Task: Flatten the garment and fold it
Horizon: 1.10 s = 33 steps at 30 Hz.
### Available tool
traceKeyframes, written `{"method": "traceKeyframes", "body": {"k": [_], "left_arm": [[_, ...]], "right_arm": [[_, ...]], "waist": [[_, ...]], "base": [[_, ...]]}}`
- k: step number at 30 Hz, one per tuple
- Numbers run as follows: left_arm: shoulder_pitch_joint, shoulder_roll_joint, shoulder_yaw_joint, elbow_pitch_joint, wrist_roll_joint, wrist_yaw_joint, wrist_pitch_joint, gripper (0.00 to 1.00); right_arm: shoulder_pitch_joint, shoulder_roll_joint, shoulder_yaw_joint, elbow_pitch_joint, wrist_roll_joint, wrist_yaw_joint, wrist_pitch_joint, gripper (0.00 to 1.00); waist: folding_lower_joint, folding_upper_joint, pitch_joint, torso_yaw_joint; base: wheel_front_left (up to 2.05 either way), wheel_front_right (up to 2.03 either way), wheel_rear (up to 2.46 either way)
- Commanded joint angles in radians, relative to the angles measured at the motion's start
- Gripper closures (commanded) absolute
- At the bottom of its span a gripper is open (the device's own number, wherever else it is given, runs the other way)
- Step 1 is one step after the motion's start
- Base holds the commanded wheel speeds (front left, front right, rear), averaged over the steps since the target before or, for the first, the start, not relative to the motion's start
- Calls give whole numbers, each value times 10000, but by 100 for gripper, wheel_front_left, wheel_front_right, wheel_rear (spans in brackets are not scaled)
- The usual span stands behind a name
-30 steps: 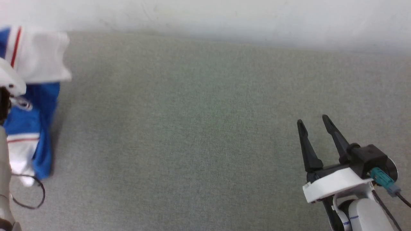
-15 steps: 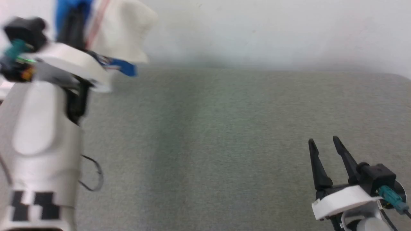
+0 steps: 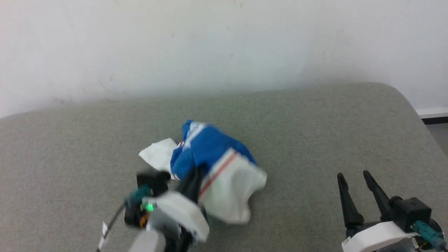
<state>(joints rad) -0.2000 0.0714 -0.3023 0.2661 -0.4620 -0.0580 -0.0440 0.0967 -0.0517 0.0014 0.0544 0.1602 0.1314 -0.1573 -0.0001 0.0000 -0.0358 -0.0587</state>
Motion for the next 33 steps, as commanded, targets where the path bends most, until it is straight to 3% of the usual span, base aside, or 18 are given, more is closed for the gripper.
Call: {"method": "traceKeyframes", "body": {"k": [1,6,7,8,9,17,24,33], "left_arm": [[210,6,-31,-19,-58,82,7,100],[1787,-53,-468,153,-188,294,114,97],[1956,-57,-600,174,-132,283,101,68],[2100,-59,-705,185,-76,291,79,23],[2201,-64,-765,136,-30,315,-24,0],[2275,-58,-599,-948,672,579,-1935,0],[2088,325,556,-1779,968,906,-2164,0],[2631,1490,2341,-1941,1325,1174,-2175,0]], "right_arm": [[103,15,-5,-44,37,-7,26,0],[250,15,84,-84,-19,-7,130,0],[276,15,94,-93,-31,-7,148,0],[301,15,124,-108,-45,-7,172,0],[322,15,150,-122,-57,-7,194,0],[469,15,239,-318,-85,-7,279,0],[547,15,259,-476,-119,-7,384,0],[713,15,271,-667,-312,-7,591,0]], "waist": [[1,0,-162,-116],[1,0,-284,21],[1,0,-322,74],[1,0,-350,107],[1,0,-381,142],[1,0,-467,359],[1,0,-424,500],[1,0,-490,650]], "base": [[0,0,0],[0,0,0],[0,0,0],[0,0,0],[0,0,0],[0,0,0],[0,0,0],[0,0,0]]}}
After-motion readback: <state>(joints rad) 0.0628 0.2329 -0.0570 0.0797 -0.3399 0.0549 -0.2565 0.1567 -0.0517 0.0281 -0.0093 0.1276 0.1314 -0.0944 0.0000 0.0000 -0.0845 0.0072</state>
